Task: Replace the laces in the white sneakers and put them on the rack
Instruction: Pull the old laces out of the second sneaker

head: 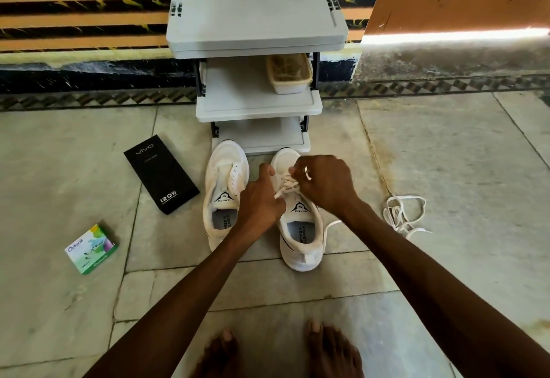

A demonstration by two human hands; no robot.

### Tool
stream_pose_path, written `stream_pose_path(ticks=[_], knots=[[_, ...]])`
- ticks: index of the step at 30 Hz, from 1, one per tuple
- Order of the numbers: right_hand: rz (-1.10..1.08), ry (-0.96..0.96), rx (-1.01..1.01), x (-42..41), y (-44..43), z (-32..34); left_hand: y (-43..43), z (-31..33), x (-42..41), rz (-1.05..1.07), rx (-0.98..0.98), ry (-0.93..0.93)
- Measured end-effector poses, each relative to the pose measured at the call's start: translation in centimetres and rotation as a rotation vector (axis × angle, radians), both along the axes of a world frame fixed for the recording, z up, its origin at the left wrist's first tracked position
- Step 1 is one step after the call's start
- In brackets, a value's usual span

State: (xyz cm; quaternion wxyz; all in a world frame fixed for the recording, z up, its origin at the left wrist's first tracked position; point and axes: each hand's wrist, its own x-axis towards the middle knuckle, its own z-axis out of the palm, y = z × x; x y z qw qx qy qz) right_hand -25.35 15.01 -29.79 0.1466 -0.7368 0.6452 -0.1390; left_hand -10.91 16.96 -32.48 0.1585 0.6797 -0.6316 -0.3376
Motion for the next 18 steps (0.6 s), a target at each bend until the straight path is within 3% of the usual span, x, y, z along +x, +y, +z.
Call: stream_pose_path(ticks=[2, 3, 5, 8, 10, 12, 13, 14, 16, 18], knots=[[0.084, 0.315, 0.060, 0.7, 0.6, -0.5, -0.1, 0.0, 0.0, 0.001, 0.002, -0.001], [0.081, 0.370, 0.090, 0.8, 0.8, -0.9, -0.1, 0.0, 0.0, 0.002, 0.003, -0.002], [0.029, 0.279, 0.119, 0.7, 0.8, -1.0, -0.1, -0.1, 0.0, 0.006, 0.007, -0.007], [-0.250, -0.264, 0.107, -0.5, 0.0, -1.4, 0.0, -0.1, 0.1, 0.007, 0.006, 0.003], [-0.500, -0.775, 0.118, -1.5, -0.3, -1.3, 0.1, -0.1, 0.1, 0.004, 0.003, -0.006], [-0.690, -1.351, 0.263, -2.4, -0.6, -1.0, 0.0, -0.1, 0.1, -0.012, 0.010, -0.031], [-0.734, -1.551, 0.347, -3.0, -0.8, -1.1, 0.0, -0.2, 0.1, -0.028, 0.017, -0.042], [-0.739, -1.599, 0.399, -3.6, -0.8, -1.0, 0.0, -0.2, 0.0, -0.054, 0.023, -0.051], [-0.659, -1.321, 0.405, -4.2, -0.7, -1.2, 0.0, -0.1, -0.1, -0.125, 0.031, -0.074], [-0.521, -0.708, 0.365, -4.4, -0.3, -1.9, 0.0, -0.1, -0.2, -0.188, 0.038, -0.087]])
